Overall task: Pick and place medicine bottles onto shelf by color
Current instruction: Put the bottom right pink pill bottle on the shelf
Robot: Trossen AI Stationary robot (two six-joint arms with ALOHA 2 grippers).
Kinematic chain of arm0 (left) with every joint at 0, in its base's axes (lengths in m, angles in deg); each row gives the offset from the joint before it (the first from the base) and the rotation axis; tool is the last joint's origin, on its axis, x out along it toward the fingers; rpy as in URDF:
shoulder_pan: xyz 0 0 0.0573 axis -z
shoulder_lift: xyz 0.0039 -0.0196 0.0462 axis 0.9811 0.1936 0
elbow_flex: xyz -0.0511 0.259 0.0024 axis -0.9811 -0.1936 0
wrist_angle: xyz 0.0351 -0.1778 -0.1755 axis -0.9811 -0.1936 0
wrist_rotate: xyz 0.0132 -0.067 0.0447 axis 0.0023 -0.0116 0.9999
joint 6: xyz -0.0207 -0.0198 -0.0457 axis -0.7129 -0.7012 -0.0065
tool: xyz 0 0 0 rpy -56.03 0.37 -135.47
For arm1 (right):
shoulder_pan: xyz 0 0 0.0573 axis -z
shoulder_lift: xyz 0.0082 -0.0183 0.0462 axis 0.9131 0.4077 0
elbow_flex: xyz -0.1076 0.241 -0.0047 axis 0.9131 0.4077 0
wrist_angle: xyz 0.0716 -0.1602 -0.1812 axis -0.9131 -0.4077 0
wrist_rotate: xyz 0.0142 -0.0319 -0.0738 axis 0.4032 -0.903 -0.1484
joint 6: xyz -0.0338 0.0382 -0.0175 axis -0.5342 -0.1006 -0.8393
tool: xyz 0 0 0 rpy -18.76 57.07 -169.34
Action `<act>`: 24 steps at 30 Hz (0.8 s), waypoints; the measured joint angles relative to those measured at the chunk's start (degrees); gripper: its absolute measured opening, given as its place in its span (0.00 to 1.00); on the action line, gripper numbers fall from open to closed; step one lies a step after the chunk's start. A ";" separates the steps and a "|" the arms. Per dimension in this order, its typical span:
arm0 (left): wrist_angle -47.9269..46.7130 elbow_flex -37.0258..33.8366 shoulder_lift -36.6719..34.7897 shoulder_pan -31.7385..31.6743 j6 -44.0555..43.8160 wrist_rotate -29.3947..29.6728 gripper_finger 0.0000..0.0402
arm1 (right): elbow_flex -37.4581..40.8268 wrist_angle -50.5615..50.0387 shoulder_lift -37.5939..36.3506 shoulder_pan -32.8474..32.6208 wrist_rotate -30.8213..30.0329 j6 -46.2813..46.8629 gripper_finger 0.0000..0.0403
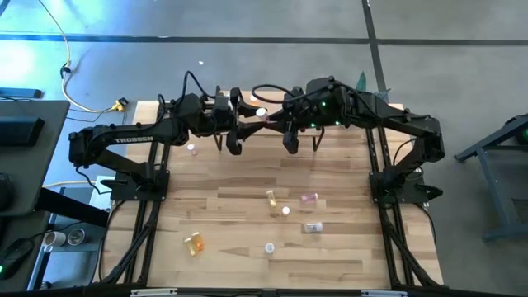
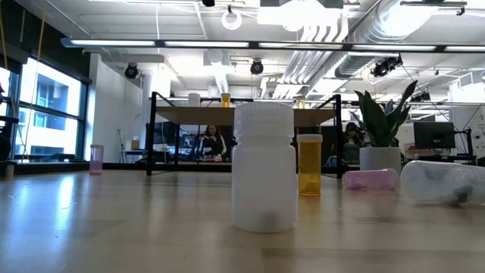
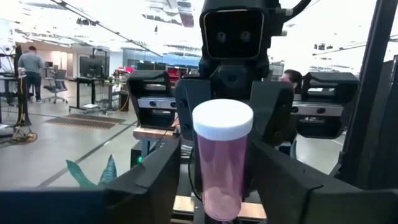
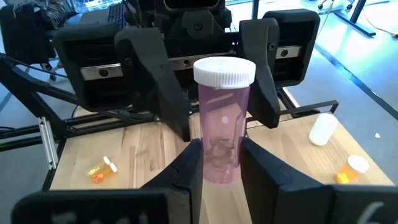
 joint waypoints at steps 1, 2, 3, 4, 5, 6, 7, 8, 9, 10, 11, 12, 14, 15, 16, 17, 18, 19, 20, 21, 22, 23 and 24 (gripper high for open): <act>0.01 0.00 0.00 0.00 0.00 0.00 0.42 | 0.00 0.00 0.00 0.00 0.02 0.14 0.18; -0.04 0.00 0.00 0.00 0.00 -0.01 0.40 | 0.00 0.00 0.00 0.00 0.02 0.15 0.18; -0.08 0.00 0.00 0.00 0.00 -0.04 0.38 | 0.00 0.00 0.00 0.00 0.00 0.24 0.18; -0.08 0.00 0.00 0.00 0.00 -0.04 0.36 | 0.02 0.00 0.00 0.00 0.00 0.32 0.18; -0.06 0.00 0.00 0.00 0.00 -0.04 0.34 | 0.02 0.00 0.00 0.00 0.02 0.32 0.18; -0.06 0.00 0.00 0.00 0.00 -0.04 0.33 | 0.02 0.00 0.00 0.00 0.02 0.32 0.18; -0.06 0.00 0.00 0.00 0.00 -0.04 0.32 | 0.02 0.00 0.00 0.00 0.02 0.32 0.18; -0.08 0.00 0.00 0.00 0.00 -0.04 0.30 | 0.02 0.00 0.00 0.00 0.02 0.32 0.18; -0.06 0.00 0.00 0.00 0.00 -0.06 0.29 | 0.02 0.00 0.00 0.00 0.00 0.31 0.18; -0.06 0.00 0.00 0.00 0.00 -0.07 0.28 | 0.02 -0.01 0.00 0.00 0.01 0.30 0.18; -0.07 0.00 0.00 0.00 0.00 -0.06 0.27 | 0.02 -0.05 0.00 0.00 0.02 0.30 0.18; -0.08 0.00 0.00 0.01 -0.02 -0.10 0.26 | 0.02 -0.11 0.00 0.00 0.00 0.29 0.18; -0.10 0.00 0.00 0.02 -0.02 -0.09 0.24 | 0.02 -0.18 0.00 0.00 0.00 0.27 0.18; -0.10 0.00 0.00 0.02 -0.02 -0.11 0.24 | 0.02 -0.20 0.00 0.00 0.00 0.25 0.18; -0.11 0.00 0.00 0.02 -0.02 -0.13 0.23 | 0.02 -0.22 0.00 0.00 0.00 0.25 0.19; -0.11 0.00 0.00 0.02 -0.02 -0.14 0.23 | 0.04 -0.21 0.00 0.00 0.00 0.25 0.19; -0.10 0.00 0.00 0.02 -0.02 -0.20 0.23 | 0.04 -0.22 0.00 0.00 0.00 0.25 0.20; -0.12 0.00 0.00 0.02 -0.02 -0.22 0.23 | 0.04 -0.22 0.00 0.00 0.00 0.25 0.20; -0.13 0.00 0.00 0.02 -0.02 -0.22 0.23 | 0.04 -0.22 0.02 0.00 0.01 0.28 0.21; -0.13 0.00 0.00 0.02 -0.02 -0.22 0.23 | 0.04 -0.22 0.01 0.00 0.00 0.26 0.22; -0.17 0.00 0.00 0.02 -0.01 -0.22 0.23 | 0.07 -0.24 0.02 0.00 0.00 0.27 0.22; -0.29 0.00 0.00 0.02 0.10 -0.22 0.23 | 0.07 -0.27 0.02 0.00 0.00 0.27 0.23; -0.47 0.00 0.00 0.02 0.49 -0.22 0.23 | 0.07 -0.33 0.04 0.00 0.00 0.25 0.24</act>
